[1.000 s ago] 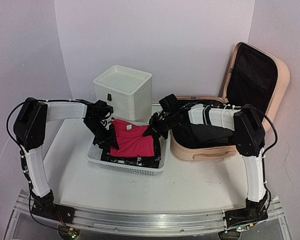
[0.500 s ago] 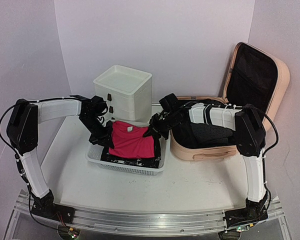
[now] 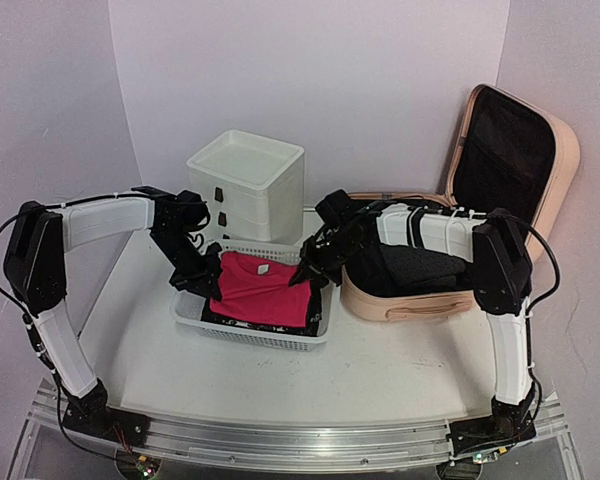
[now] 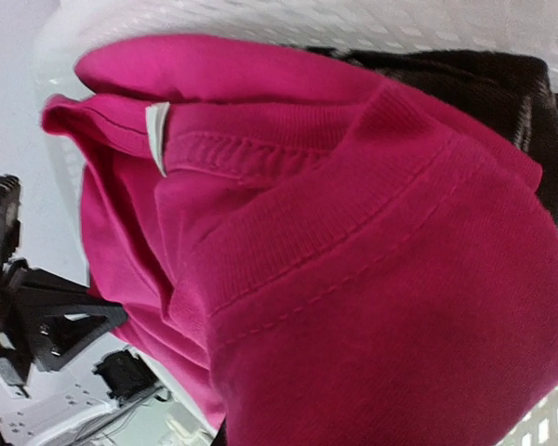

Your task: Open, take out, and arrange the luggage

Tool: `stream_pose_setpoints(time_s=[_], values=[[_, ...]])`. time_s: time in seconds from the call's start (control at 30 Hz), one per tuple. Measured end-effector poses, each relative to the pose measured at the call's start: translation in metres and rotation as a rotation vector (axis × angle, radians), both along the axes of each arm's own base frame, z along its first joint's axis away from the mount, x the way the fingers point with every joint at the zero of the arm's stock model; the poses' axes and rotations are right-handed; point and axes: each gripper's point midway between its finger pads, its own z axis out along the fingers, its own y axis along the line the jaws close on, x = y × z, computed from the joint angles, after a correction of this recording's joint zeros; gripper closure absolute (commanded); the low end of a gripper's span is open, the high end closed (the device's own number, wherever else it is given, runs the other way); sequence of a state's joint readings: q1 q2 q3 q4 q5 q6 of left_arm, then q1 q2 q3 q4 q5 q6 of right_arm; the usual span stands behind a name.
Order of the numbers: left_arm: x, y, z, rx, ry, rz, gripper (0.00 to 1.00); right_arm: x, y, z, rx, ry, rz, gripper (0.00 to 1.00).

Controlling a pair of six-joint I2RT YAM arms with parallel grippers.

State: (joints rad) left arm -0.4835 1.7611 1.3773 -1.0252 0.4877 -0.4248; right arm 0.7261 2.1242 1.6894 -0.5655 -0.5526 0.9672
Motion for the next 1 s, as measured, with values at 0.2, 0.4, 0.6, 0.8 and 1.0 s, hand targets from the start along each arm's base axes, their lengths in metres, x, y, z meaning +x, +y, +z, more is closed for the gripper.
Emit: stream_pose_setpoints(time_s=[0.2,0.4,0.6,0.8,1.0], values=[[-0.006,0.013,-0.007,0.072,0.007,-0.025,0.55,0.000,-0.017,0.009,-0.142,-0.064,0.071,0.29],[-0.013,0.020,0.011,0.087,0.000,-0.046,0.46,-0.003,-0.050,0.043,-0.295,-0.182,0.158,0.28],[0.009,-0.008,0.061,-0.061,-0.100,-0.095,0.56,-0.010,-0.038,0.072,-0.216,-0.264,0.255,0.42],[0.044,-0.028,0.035,-0.063,-0.090,-0.147,0.65,-0.007,0.008,0.041,-0.103,-0.245,0.348,0.62],[0.096,-0.021,-0.021,0.025,-0.102,-0.149,0.59,0.011,0.003,-0.025,-0.262,-0.260,0.359,0.55]])
